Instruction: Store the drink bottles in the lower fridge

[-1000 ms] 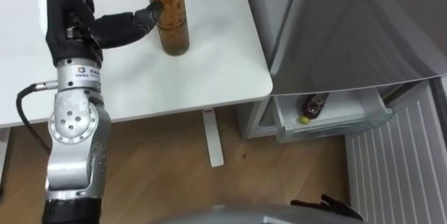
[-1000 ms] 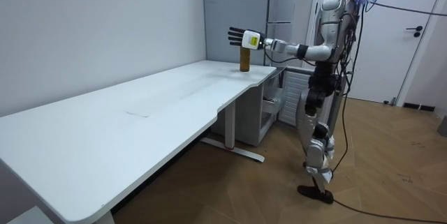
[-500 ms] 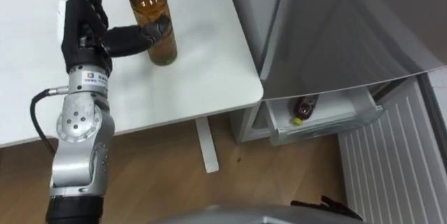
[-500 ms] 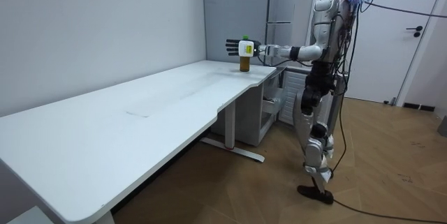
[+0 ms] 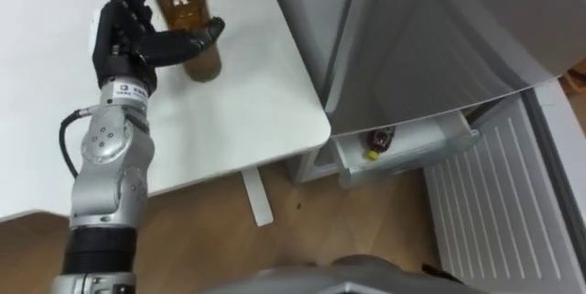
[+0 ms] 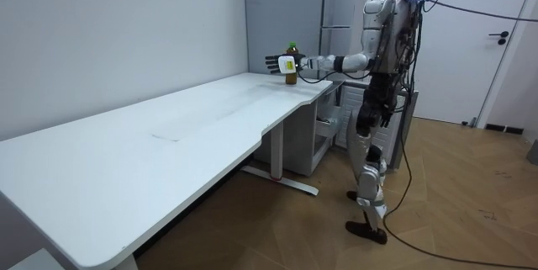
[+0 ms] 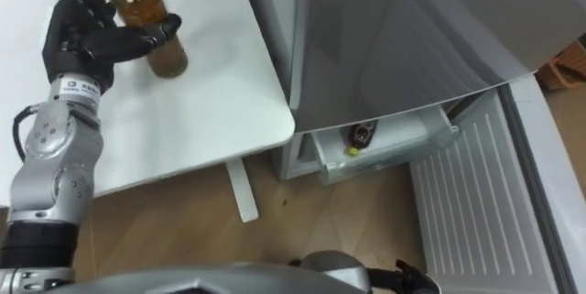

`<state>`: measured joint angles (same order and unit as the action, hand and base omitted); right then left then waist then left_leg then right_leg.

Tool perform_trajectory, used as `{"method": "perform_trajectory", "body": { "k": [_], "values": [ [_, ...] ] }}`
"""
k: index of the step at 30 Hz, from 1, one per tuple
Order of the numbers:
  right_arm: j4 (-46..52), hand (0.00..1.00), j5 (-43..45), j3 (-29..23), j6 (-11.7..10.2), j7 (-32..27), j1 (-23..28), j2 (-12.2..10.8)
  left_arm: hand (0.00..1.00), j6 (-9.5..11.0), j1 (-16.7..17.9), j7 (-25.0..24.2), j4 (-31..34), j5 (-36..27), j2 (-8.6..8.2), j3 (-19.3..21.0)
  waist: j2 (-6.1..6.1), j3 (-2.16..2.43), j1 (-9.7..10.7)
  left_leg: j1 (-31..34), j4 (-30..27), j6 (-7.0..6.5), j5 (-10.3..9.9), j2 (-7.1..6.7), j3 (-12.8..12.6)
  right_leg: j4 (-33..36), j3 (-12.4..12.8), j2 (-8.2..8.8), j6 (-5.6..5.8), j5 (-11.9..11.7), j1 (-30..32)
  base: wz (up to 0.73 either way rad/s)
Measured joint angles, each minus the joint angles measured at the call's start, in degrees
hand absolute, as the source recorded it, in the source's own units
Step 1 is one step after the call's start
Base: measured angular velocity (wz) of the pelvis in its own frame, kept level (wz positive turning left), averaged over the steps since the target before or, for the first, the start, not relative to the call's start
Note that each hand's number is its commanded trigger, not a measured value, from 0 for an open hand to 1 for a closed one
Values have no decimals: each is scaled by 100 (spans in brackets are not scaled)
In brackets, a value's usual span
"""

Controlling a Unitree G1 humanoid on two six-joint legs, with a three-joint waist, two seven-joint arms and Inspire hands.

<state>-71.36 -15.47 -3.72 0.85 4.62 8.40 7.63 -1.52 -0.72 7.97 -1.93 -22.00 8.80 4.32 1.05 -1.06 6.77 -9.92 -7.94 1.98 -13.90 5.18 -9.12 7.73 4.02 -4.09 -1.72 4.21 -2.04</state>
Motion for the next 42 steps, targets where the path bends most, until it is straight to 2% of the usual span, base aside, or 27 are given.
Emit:
{"method": "perform_trajectory", "body": {
  "k": [1,2,4,9,11,12,15,20,24,28,37,42],
  "values": [
    [7,0,5,-4,29,-26,-11,0,0,1,-19,54,-45,-99,0,11,20,25,-25,-54,11,-3,-2,-22,-8,5,-6,7,6,-4,-36,-24],
    [4,0,14,-9,49,-37,-4,2,0,0,-69,95,-169,-117,9,17,-16,18,-28,-87,17,-7,-1,-45,-10,-2,-20,26,9,-5,-88,-14],
    [5,0,9,-9,54,-79,8,5,0,-28,-129,172,-337,-160,8,3,-56,81,30,-105,16,-13,2,-73,-32,6,-33,52,22,3,-104,0],
    [11,0,10,-123,53,-97,16,29,0,-74,-175,287,-496,-549,67,15,-154,55,114,-163,11,-72,-3,-88,-100,47,-30,57,63,35,-124,-7],
    [10,0,14,-217,56,-122,48,58,0,-74,-175,284,-543,-684,66,11,-228,15,123,-160,21,-72,-3,-87,-100,120,-29,48,60,77,-92,0],
    [10,0,18,-218,57,-142,69,69,0,-74,-175,283,-568,-724,66,11,-225,8,125,-160,21,-69,-1,-86,-100,125,-29,45,61,84,-90,0],
    [9,0,32,-216,84,-251,160,85,0,-73,-181,275,-620,-744,66,13,-262,29,123,-177,16,-55,7,-78,-85,236,5,19,40,138,-66,3],
    [-36,0,412,-204,226,-296,248,95,0,-74,-199,263,-621,-717,67,10,-214,40,134,-164,-28,-50,10,-85,-50,409,11,19,29,247,15,2],
    [-50,0,701,-144,304,-318,304,72,0,-74,-278,276,-659,-710,72,11,-119,18,139,-173,-71,-50,11,-89,-114,442,17,34,25,269,16,-4],
    [-42,0,1110,-82,414,-321,289,70,0,-80,-299,310,-751,-709,71,7,-19,53,228,-170,-75,-50,10,-90,-168,407,46,36,31,274,8,-3],
    [-48,0,1639,-82,578,-304,284,37,0,-100,-552,407,-1092,-716,71,3,-95,18,275,-185,-76,-50,10,-93,-191,411,42,43,30,279,14,0],
    [-39,0,1806,-83,636,-240,270,37,0,-103,-636,407,-1123,-713,71,5,-92,18,276,-189,-75,-50,10,-93,-199,416,43,43,30,279,14,0]
  ]
}}
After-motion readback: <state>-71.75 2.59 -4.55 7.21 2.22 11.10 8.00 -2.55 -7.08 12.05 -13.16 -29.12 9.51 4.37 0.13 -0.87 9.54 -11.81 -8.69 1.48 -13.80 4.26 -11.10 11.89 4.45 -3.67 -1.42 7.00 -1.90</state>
